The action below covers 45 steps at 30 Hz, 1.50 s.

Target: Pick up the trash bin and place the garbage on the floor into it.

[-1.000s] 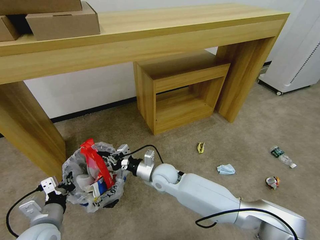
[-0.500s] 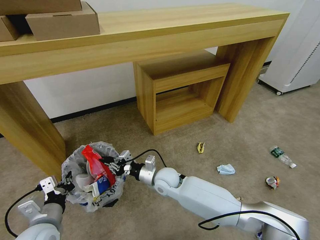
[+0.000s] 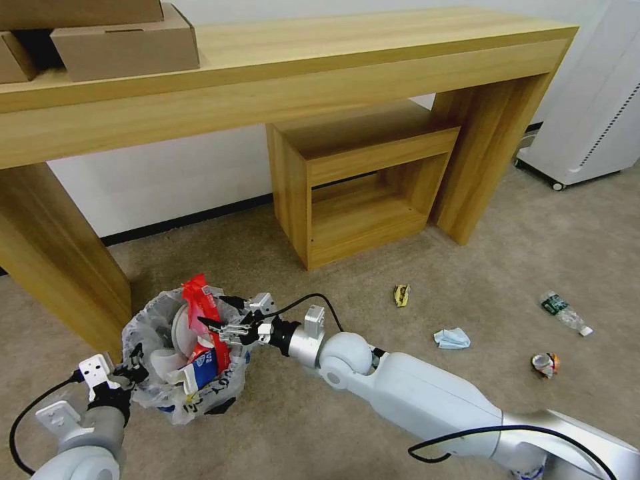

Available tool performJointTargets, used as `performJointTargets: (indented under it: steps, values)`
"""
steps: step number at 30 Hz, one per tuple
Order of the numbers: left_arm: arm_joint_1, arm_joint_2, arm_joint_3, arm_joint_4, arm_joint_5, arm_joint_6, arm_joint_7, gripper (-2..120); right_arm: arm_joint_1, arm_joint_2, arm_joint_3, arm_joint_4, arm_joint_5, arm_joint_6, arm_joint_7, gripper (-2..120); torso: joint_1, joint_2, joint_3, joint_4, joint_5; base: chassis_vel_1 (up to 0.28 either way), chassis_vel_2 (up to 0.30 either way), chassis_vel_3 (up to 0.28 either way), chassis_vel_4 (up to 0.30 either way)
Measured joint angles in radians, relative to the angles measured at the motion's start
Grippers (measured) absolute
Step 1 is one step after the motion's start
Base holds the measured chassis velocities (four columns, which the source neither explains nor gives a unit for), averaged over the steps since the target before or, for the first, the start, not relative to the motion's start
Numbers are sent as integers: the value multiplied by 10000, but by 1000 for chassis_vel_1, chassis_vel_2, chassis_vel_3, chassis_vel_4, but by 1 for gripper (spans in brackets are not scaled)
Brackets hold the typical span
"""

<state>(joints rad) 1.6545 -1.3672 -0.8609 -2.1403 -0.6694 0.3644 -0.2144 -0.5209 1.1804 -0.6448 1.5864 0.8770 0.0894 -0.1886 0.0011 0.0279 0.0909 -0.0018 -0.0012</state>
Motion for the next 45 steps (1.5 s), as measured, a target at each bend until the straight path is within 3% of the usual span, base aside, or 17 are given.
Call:
performJointTargets:
  steps: [3,9,16,18,19,22,23,26,27,30,31,32,35,36,38,45]
  values:
    - [4,0,-6,3,-3,0,-1,1,-54,-36,93,193,112,3,12,99,0,0,0,1,0,0,0,0,0]
    - [12,30,-32,15,-10,-1,-3,1,-203,-221,547,850,459,-21,151,100,0,0,0,1,1,0,0,0,0]
    - [10,146,-40,28,-12,-1,18,1,-560,-790,1899,1702,634,12,720,100,0,0,0,2,1,0,0,0,0]
    - [-1,219,-31,26,-11,-1,36,1,-952,-1173,3157,2218,733,-104,1134,100,0,0,0,0,2,0,0,0,0]
    - [-1,219,-31,26,-11,-1,36,1,-952,-1173,3157,2218,733,-104,1134,100,0,0,0,0,2,0,0,0,0]
    - [74,221,-29,-64,-1,-3,98,1,-1483,-1518,4816,2738,829,-325,1441,100,-1,0,0,1,3,0,0,0,0]
    - [74,221,-29,-64,-1,-3,98,1,-1483,-1518,4816,2738,829,-325,1441,100,-1,0,0,1,3,0,0,0,0]
    - [107,235,24,-128,39,-5,116,1,-2465,-1818,6831,3368,770,-600,1657,100,-1,0,0,0,1,0,0,0,0]
    - [107,235,24,-128,39,-5,116,1,-2465,-1818,6831,3368,770,-600,1657,100,-1,0,0,0,1,0,0,0,0]
    - [191,302,78,-218,45,-5,155,1,-3706,-1911,8573,4228,586,-923,1883,100,-1,1,-1,-1,4,0,0,0,0]
    - [191,302,78,-218,45,-5,155,1,-3706,-1911,8573,4228,586,-923,1883,100,-1,1,-1,-1,4,0,0,0,0]
    - [233,398,99,-260,48,-5,169,1,-4321,-1911,9402,4618,492,-955,1895,100,-1,0,-1,0,3,0,0,0,0]
    - [279,530,122,-342,36,6,176,1,-4949,-1897,10235,4989,409,-952,1848,100,-1,0,-1,0,2,0,0,0,0]
    - [302,651,147,-417,4,15,190,1,-5670,-1818,11039,5353,293,-898,1746,100,-1,0,-1,-1,3,0,0,0,0]
    - [307,758,166,-458,-31,37,206,1,-6413,-1591,11768,5733,-30,-908,1794,100,-1,0,-1,0,0,0,0,0,0]
    - [303,986,214,-459,-93,83,313,1,-8181,-538,12471,6088,-1686,-819,2200,100,-1,0,-2,-1,1,0,0,0,0]
